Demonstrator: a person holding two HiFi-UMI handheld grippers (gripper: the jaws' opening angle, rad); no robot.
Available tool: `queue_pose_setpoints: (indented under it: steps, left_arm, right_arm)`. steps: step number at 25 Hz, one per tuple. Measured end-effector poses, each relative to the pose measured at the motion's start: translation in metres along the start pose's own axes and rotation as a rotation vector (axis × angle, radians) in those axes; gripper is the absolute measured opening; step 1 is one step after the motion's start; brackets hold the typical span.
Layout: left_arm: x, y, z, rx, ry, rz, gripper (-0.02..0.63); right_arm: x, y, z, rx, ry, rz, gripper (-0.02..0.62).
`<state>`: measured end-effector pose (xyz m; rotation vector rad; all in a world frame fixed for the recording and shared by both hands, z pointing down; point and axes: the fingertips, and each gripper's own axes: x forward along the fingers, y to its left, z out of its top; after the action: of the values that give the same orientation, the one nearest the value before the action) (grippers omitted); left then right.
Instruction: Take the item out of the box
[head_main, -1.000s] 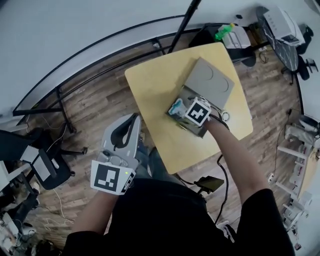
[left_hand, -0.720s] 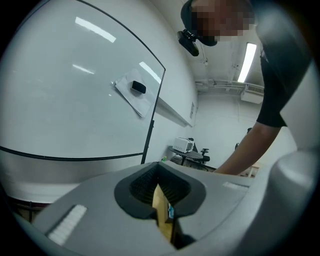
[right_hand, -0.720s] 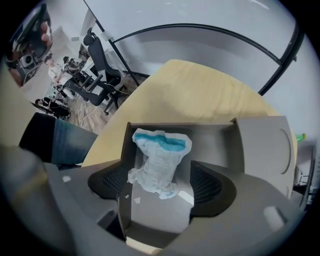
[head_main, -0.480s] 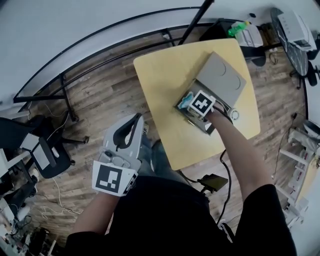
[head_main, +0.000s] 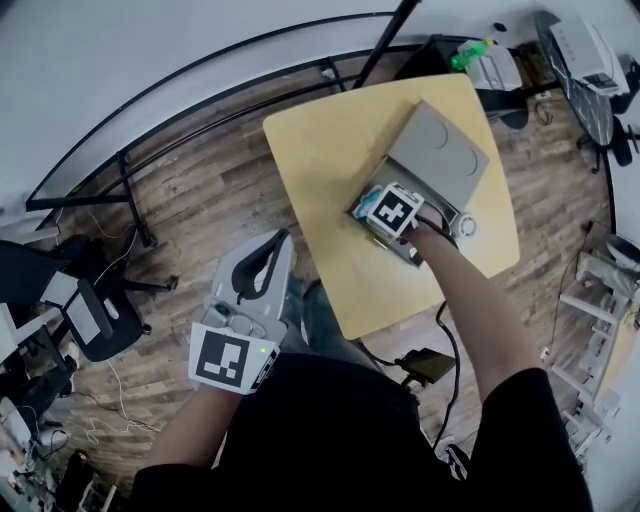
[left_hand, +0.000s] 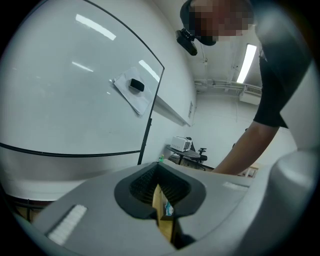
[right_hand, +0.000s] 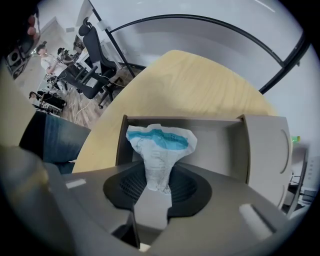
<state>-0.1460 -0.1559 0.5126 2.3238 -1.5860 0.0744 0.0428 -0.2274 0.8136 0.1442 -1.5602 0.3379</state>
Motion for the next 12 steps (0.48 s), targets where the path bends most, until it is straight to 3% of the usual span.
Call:
queue_pose_setpoints:
  steps: [6, 12]
  left_arm:
    - [0.001, -0.004, 0.002, 0.004, 0.012, -0.019, 0.0]
    - [0.009, -0.016, 0.027, 0.028, -0.042, -0.064, 0.0]
  right_arm:
    - [-0.019, -0.008, 0.0, -0.009, -0.03, -0.063, 0.114]
    - [-0.088, -0.01, -0.008, 0.011, -0.102, -0.141, 0.114]
